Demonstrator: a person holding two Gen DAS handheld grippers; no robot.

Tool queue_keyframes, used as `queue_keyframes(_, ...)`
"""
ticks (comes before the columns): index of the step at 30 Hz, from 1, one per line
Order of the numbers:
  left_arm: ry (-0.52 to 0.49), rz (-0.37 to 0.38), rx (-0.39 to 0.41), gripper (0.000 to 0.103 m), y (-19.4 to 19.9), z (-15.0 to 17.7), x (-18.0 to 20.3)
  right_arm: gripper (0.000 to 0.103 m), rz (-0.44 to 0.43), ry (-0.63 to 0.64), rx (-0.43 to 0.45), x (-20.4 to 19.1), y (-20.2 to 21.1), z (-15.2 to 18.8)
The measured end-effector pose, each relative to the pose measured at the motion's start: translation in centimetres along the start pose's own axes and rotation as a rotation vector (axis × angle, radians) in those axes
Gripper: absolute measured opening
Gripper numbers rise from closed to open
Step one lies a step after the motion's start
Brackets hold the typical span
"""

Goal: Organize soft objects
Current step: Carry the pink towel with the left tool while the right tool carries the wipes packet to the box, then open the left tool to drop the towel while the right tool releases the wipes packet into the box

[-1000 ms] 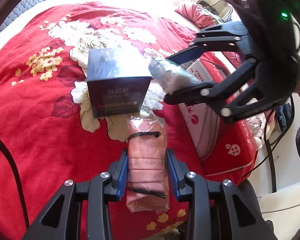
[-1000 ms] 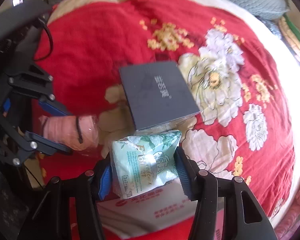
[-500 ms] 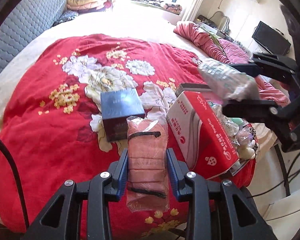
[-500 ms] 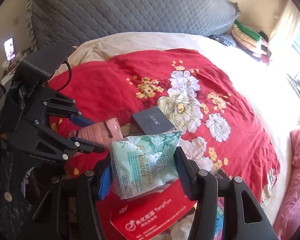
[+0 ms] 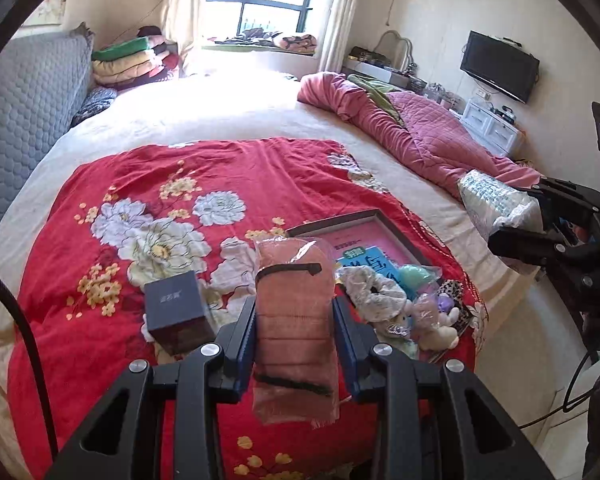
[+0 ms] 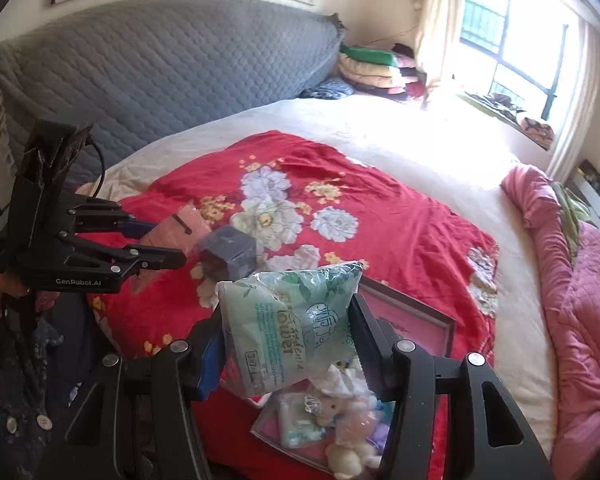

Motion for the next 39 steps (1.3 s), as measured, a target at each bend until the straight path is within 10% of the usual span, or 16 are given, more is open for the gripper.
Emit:
queue_keyframes(13, -0.132, 0.085, -0.095, 0.036, -8.6, 0.6, 10.9, 0.058, 0.188, -0.188, -0.004, 8.8, 3.9, 6.5)
queue_keyframes(39, -0.097, 0.093, -0.278, 0.037, -19.3, 6.3, 11.3, 0.061, 0.212, -0.425, -0.194, 12.9, -6.5, 18.6)
Point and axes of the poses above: each gripper's, at about its wrist camera, not at the fingertips, and y roughly against the way its jaws point, x to its right, z to its underside, the point moved 3 cm from there along -y, roughly the way its jaws point, and after that the axes turned 14 degrees about x, right-handed, at the moved point
